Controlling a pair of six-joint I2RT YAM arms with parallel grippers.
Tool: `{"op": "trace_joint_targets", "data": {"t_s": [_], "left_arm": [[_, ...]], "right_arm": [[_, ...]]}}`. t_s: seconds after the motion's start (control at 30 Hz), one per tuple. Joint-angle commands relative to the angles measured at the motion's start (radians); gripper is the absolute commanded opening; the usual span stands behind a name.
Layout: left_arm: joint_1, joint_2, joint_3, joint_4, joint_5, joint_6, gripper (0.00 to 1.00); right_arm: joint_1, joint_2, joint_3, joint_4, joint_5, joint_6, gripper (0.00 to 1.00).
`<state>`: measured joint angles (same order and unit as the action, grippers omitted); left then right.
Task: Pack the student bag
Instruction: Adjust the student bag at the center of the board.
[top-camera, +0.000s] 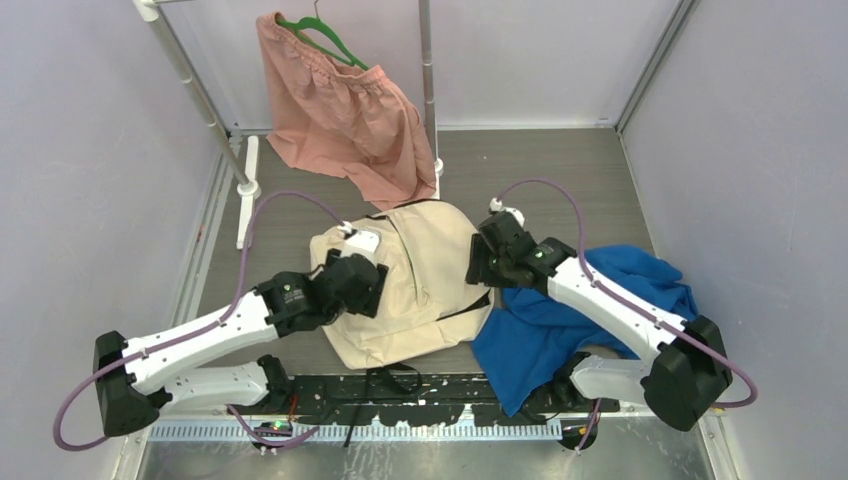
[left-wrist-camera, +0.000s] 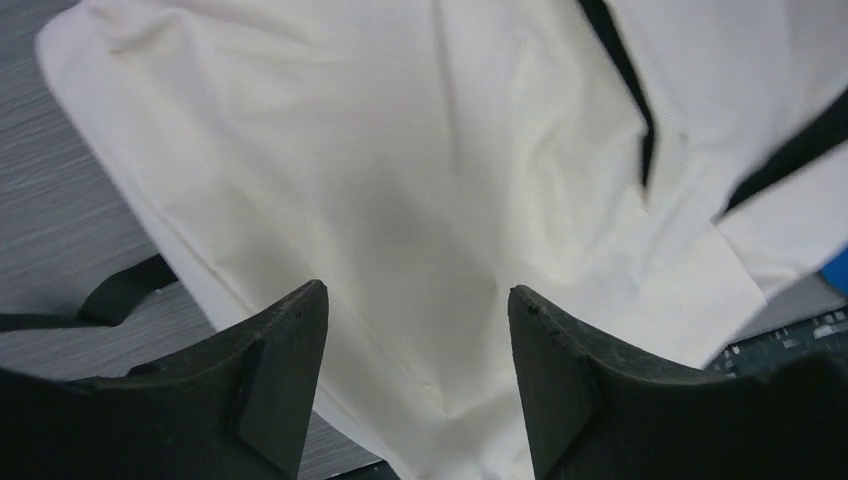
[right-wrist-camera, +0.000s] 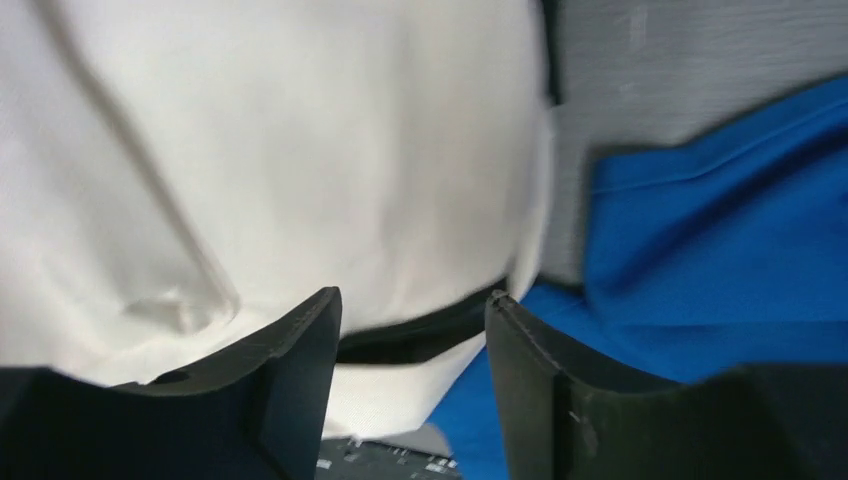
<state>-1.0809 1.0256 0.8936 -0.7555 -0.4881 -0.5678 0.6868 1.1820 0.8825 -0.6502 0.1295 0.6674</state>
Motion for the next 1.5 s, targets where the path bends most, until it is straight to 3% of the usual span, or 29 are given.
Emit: {"op": "trace_joint_targets", "data": {"t_s": [0.0, 0.2, 0.43, 0.53, 0.67, 0.7, 0.73, 0.77, 0.87, 0.9, 1.07, 1.2, 1.47], "left_arm": [[0.102, -0.043, 0.046, -0.039, 0.001, -0.053, 0.67], [0.114, -0.12, 0.026, -0.056, 0.021, -0.08, 0.67], [0.115, -0.144, -0.115, -0.047, 0.167, -0.177, 0.64], [0.115, -0.121, -0.145, -0.042, 0.204, -0.207, 0.62], [0.115, -0.102, -0.162, -0.045, 0.181, -0.225, 0.58], [0.115, -0.094, -0.161, -0.058, 0.16, -0.234, 0.56], [0.115, -0.086, -0.16, -0.074, 0.133, -0.246, 0.51], [0.117, -0.078, -0.156, -0.09, 0.105, -0.253, 0.43], [0.144, -0.075, -0.152, -0.106, 0.028, -0.254, 0.07], [0.168, -0.078, -0.153, -0.103, 0.011, -0.245, 0.01], [0.346, -0.123, -0.163, -0.026, 0.053, -0.123, 0.0], [0.473, -0.12, -0.165, 0.039, 0.184, -0.088, 0.0], [0.48, -0.14, -0.061, 0.047, 0.382, 0.014, 0.0]], "right_arm": [[-0.17, 0.011, 0.051, 0.042, -0.01, -0.074, 0.65], [-0.325, 0.225, 0.162, 0.131, -0.114, -0.081, 0.76], [-0.373, 0.449, 0.212, 0.232, -0.295, -0.052, 0.72], [-0.372, 0.473, 0.177, 0.276, -0.361, -0.027, 0.58], [-0.365, 0.42, 0.067, 0.333, -0.412, 0.004, 0.13], [-0.358, 0.398, 0.041, 0.338, -0.421, 0.01, 0.04], [-0.347, 0.373, 0.019, 0.339, -0.43, 0.014, 0.01], [-0.328, 0.347, 0.0, 0.335, -0.438, 0.017, 0.01], [-0.264, 0.253, -0.035, 0.311, -0.438, 0.029, 0.01], [-0.236, 0.212, -0.044, 0.301, -0.437, 0.034, 0.01], [-0.137, 0.066, -0.024, 0.204, -0.389, 0.058, 0.01], [-0.128, -0.05, 0.017, 0.172, -0.405, 0.071, 0.01], [-0.128, -0.124, 0.166, 0.136, -0.454, 0.062, 0.01]]}}
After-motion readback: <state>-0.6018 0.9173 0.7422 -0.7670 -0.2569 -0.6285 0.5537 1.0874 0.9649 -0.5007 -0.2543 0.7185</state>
